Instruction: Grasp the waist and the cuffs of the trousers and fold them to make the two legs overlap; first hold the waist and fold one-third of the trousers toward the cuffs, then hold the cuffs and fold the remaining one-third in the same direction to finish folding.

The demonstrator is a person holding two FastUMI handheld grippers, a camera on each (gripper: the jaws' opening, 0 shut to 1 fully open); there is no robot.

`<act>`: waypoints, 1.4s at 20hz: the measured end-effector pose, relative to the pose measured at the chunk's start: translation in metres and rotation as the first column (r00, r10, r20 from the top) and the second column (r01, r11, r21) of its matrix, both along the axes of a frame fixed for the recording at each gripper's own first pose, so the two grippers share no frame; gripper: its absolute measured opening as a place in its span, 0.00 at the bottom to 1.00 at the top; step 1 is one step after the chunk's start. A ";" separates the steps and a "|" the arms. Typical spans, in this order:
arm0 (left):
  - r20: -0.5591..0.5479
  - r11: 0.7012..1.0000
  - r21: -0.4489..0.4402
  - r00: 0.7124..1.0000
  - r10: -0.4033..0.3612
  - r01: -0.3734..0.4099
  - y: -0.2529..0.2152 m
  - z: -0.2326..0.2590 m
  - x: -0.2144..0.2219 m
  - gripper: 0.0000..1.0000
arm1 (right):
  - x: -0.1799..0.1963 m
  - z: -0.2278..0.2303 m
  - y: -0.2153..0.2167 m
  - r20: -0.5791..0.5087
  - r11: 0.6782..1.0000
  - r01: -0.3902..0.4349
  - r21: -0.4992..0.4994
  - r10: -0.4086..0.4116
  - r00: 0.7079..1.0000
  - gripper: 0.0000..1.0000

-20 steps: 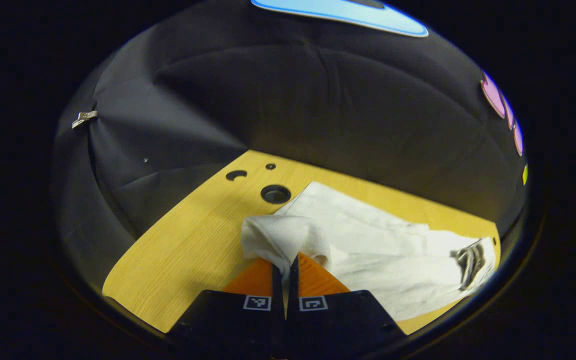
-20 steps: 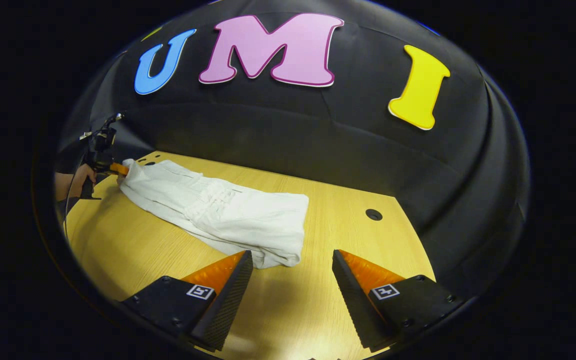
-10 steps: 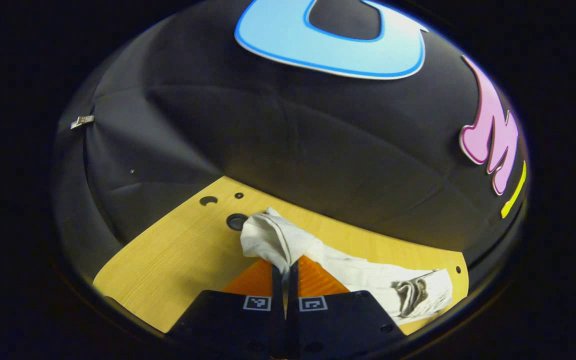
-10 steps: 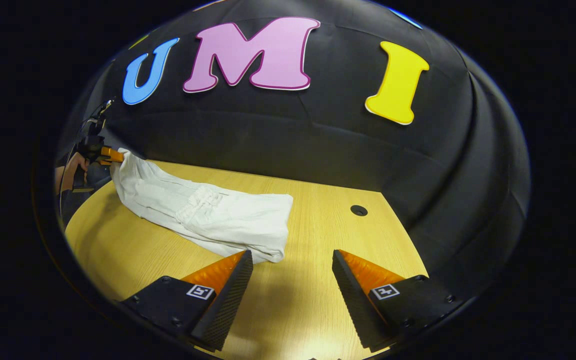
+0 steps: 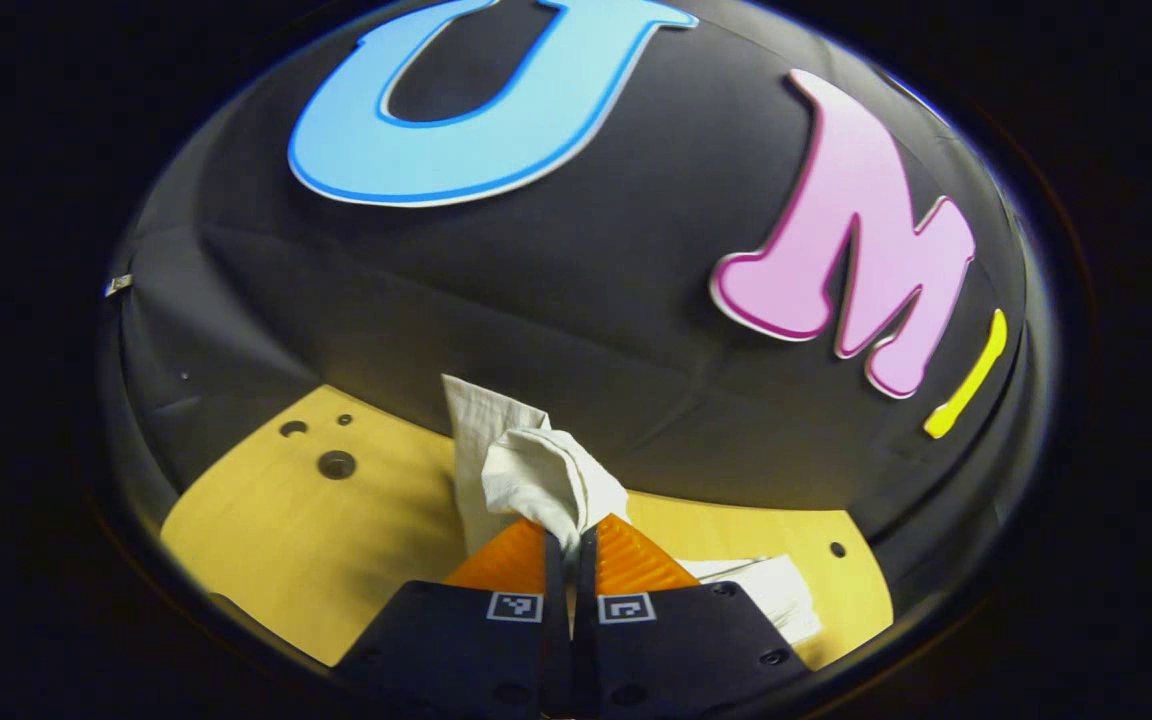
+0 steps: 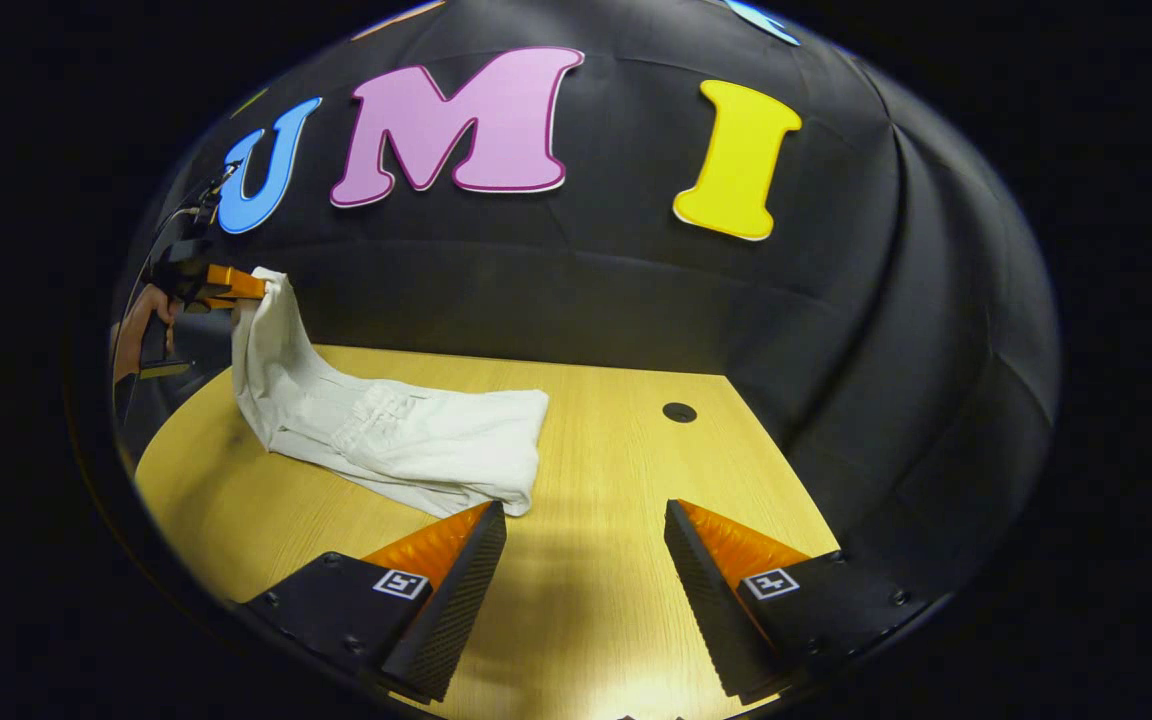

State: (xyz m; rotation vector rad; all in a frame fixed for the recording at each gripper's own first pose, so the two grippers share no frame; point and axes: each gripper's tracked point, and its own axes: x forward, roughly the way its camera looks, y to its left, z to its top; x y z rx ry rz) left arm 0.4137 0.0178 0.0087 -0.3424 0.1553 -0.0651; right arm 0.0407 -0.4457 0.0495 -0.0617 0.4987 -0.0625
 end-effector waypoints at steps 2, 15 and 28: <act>0.012 0.999 0.004 0.999 -0.053 0.053 -0.034 0.006 -0.002 0.06 | -0.008 0.000 -0.013 -0.001 1.000 0.030 -0.004 -0.030 1.000 0.98; 0.000 0.944 -0.023 0.945 -0.328 0.328 -0.244 0.007 -0.004 0.06 | -0.059 0.005 -0.066 0.010 0.984 0.176 0.022 -0.177 0.984 0.98; -0.129 0.935 0.139 0.942 -0.311 0.327 -0.310 -0.068 -0.014 0.24 | -0.080 0.015 -0.064 0.042 0.986 0.164 0.011 -0.165 0.985 0.98</act>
